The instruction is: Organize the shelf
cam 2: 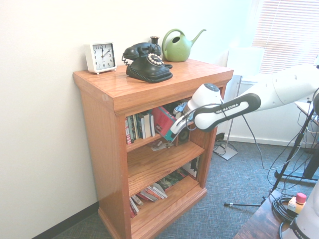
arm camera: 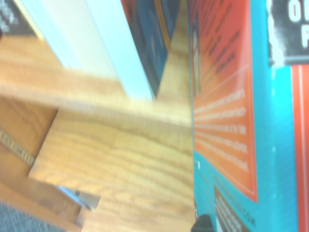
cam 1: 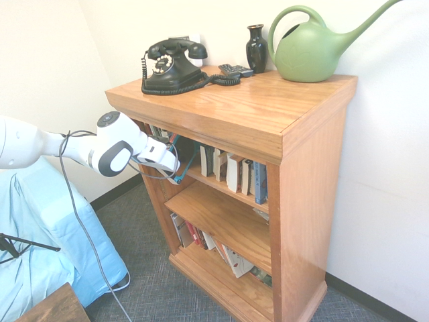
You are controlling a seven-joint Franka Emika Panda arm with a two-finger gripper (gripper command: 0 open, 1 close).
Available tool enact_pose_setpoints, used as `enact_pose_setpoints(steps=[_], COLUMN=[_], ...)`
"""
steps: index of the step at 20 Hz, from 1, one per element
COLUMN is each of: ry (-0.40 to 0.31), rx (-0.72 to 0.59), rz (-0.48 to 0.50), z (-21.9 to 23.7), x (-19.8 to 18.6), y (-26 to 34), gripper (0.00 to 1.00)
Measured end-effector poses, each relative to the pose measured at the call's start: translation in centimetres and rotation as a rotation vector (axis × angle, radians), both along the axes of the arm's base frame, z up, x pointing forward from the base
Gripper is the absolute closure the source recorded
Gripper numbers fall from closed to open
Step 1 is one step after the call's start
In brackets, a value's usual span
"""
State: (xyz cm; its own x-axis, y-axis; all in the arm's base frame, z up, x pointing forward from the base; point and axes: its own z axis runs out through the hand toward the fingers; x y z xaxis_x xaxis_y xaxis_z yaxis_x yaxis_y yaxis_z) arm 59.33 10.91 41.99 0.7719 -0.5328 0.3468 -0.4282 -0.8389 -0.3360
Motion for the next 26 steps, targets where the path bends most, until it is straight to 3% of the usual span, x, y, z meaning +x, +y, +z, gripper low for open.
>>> enact_pose_setpoints(steps=[3, 4, 26], ry=[-0.015, -0.017, -0.037], rx=[-0.008, -0.008, -0.003], rz=[0.004, 0.003, 0.009], z=[0.63, 0.75, 0.83], x=[0.82, 1.03, 1.05], y=[0.6, 0.63, 1.14], gripper=[1.0, 0.0, 0.0])
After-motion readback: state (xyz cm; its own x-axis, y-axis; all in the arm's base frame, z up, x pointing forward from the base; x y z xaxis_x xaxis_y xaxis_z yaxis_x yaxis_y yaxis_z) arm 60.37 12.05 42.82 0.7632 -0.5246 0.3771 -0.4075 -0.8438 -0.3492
